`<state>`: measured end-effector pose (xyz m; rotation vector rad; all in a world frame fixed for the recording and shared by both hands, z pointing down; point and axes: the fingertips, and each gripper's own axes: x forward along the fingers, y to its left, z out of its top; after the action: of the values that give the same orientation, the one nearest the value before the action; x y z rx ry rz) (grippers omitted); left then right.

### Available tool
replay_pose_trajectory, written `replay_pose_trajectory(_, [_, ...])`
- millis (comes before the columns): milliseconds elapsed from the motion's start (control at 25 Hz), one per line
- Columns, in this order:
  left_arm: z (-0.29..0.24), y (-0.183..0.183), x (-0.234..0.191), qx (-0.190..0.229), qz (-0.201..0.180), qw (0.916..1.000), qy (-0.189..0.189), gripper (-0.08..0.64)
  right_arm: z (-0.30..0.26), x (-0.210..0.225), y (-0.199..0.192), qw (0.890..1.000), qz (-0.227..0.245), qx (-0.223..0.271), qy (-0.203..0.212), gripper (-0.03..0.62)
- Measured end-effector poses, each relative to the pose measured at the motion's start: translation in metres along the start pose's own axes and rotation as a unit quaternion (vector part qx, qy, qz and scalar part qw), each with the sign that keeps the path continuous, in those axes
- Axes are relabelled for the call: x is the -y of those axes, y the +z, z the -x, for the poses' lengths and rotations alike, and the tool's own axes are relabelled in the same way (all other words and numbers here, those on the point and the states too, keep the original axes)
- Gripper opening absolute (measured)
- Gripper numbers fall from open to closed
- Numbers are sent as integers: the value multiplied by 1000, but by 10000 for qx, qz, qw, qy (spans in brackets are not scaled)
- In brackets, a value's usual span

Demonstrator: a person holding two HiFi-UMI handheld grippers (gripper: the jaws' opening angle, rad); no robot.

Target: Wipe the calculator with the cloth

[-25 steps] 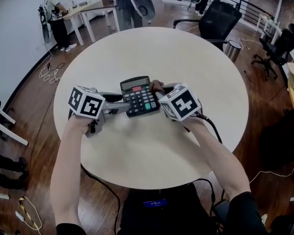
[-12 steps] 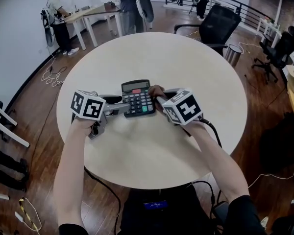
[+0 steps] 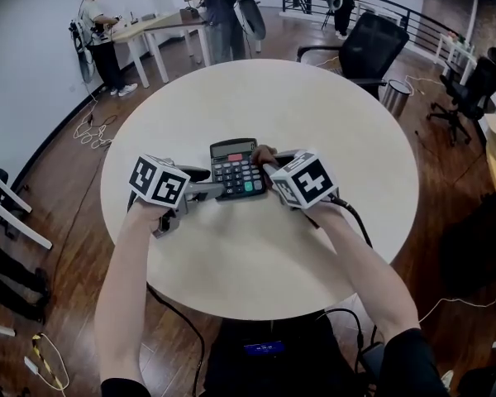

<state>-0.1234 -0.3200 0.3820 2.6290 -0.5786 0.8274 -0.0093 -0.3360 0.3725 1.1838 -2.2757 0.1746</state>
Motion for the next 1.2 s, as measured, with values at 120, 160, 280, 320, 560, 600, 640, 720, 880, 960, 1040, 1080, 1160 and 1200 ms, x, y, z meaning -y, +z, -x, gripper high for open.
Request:
replay_pose_trajectory(120, [0, -2, 1, 47, 124, 9999, -49, 249, -6, 4, 2, 10000, -4, 4, -18, 51])
replay_pose_trajectory(160, [0, -2, 1, 47, 103, 9999, -32, 249, -7, 5, 2, 10000, -6, 7, -19, 51])
replay_pose_trajectory(280, [-2, -2, 2, 61, 33, 10000, 25, 249, -10, 5, 2, 10000, 22, 50, 5, 51])
replay_pose_trajectory(320, [-2, -2, 2, 86, 56, 9999, 31, 249, -11, 5, 2, 10000, 42, 55, 22, 51])
replay_pose_trajectory(560, [14, 8, 4, 822, 118, 9964, 151, 249, 27, 14, 2, 9980, -377, 513, -4, 51])
replay_pose_trajectory(600, [18, 8, 10, 909, 129, 9957, 93, 249, 43, 14, 3, 9954, -609, 735, 60, 51])
replay_pose_trajectory(640, [21, 8, 19, 1011, 129, 9948, 19, 249, 61, 14, 3, 9909, -893, 991, 174, 51])
replay_pose_trajectory(720, [32, 15, 39, 1448, 186, 9891, -183, 249, 99, 10, 7, 9743, -1528, 1570, 523, 51])
replay_pose_trajectory(880, [71, 39, 95, 2987, 735, 9469, -932, 249, 174, -1, 18, 9286, -2374, 2621, 1123, 51])
replay_pose_trajectory(960, [93, 40, 124, 3564, 1014, 9216, -1152, 249, 206, -11, 19, 9069, -2601, 3014, 1380, 51])
replay_pose_trajectory(1040, [108, 33, 144, 3954, 1308, 9008, -1230, 249, 227, -23, 18, 8932, -2705, 3226, 1578, 51])
replay_pose_trajectory(1080, [114, 27, 152, 4079, 1446, 8932, -1219, 249, 236, -29, 18, 8881, -2725, 3301, 1676, 51])
replay_pose_trajectory(1160, [124, 16, 166, 4221, 1635, 8845, -1126, 249, 251, -42, 17, 8788, -2750, 3428, 1859, 51])
replay_pose_trajectory(1200, [128, 11, 173, 4253, 1674, 8830, -1068, 249, 257, -49, 16, 8748, -2761, 3480, 1934, 51])
